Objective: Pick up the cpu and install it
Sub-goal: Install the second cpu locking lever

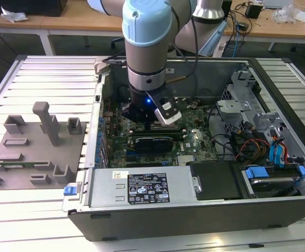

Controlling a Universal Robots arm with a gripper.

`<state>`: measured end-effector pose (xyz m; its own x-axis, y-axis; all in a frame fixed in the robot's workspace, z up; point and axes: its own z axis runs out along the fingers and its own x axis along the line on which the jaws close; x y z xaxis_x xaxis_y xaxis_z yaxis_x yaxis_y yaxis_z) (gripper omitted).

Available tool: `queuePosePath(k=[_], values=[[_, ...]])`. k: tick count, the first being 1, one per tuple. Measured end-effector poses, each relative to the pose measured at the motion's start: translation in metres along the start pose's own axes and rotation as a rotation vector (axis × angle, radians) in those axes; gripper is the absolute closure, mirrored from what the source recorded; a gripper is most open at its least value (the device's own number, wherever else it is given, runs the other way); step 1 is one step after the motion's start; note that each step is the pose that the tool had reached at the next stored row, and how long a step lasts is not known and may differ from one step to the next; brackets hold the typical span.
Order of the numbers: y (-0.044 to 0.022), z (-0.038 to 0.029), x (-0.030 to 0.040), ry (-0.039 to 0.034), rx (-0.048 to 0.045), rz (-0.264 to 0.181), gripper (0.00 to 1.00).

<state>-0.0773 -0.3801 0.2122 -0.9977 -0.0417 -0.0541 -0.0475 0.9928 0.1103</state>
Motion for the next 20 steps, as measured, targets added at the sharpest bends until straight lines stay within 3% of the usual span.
queuePosePath(k=[2,4,7,12,16,20], values=[[-0.0005,0.0018,0.0001,-0.0008,-0.0155,0.001,0.89],[-0.0016,0.0030,0.0003,-0.0013,-0.0249,0.001,0.89],[-0.0050,0.0053,0.0005,-0.0015,-0.0304,0.002,0.89],[-0.0072,0.0057,0.0011,-0.0041,-0.0664,0.003,0.89],[-0.0102,0.0076,0.0027,-0.0056,-0.0875,0.004,0.89],[-0.0121,0.0095,0.0041,-0.0080,-0.1196,0.006,0.89]])
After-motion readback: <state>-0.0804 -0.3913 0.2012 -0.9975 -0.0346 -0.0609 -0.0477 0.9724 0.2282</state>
